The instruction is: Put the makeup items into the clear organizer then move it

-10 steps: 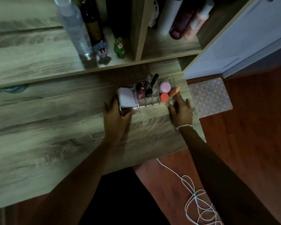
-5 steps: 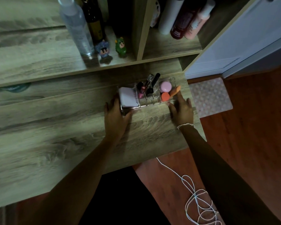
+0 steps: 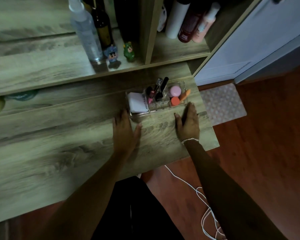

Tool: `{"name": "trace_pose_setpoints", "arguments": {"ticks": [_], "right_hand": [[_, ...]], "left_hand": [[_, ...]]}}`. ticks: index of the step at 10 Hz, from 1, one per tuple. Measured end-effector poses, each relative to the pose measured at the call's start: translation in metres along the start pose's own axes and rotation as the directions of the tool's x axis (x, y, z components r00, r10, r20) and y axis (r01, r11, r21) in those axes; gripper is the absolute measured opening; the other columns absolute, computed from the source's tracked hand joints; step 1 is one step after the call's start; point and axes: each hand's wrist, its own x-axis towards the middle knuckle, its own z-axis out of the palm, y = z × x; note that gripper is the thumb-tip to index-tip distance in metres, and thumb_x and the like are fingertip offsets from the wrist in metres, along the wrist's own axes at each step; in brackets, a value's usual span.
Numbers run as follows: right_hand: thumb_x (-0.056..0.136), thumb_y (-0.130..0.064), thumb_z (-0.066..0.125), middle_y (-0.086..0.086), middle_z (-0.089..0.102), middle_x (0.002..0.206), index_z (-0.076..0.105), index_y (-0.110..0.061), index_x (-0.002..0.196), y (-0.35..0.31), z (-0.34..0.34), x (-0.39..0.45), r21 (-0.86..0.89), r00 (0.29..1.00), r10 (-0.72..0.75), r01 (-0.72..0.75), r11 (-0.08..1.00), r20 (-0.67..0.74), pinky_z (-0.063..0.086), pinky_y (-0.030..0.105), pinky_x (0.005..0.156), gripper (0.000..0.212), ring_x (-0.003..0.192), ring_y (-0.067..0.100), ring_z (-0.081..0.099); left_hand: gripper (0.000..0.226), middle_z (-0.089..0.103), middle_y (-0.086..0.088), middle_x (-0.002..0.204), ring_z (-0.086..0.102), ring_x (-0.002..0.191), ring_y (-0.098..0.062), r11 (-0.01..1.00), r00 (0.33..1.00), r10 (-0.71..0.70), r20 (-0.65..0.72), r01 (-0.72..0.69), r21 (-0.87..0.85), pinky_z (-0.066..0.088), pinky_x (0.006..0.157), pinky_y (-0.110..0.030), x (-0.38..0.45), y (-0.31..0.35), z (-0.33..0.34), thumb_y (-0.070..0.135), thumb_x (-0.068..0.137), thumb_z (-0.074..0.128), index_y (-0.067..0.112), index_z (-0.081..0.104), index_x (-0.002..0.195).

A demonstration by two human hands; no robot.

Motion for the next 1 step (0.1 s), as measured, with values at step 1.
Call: {"name": "trace_pose_setpoints", "arguments": {"ticks": [1], "right_hand": [[0.097,-0.035,0.047,0.020,0.023,0.156,0.017,-0.003,0.149,0.0016,0.0093,-0.0111,-0.079,1.000,-0.016,0.015,0.997,-0.009,0.018,0.051,0.118,0.068,0.144,0.034,0.021]], "left_hand": [[0.077,0.033,-0.016,0.151,0.023,0.140,-0.037,1.000,1.000,0.012,0.014,-0.012,-0.005,0.023,0.115,-0.056,-0.0096,-0.0017,0.0021,0.045,0.091,0.054,0.009,0.017,0.149]]}}
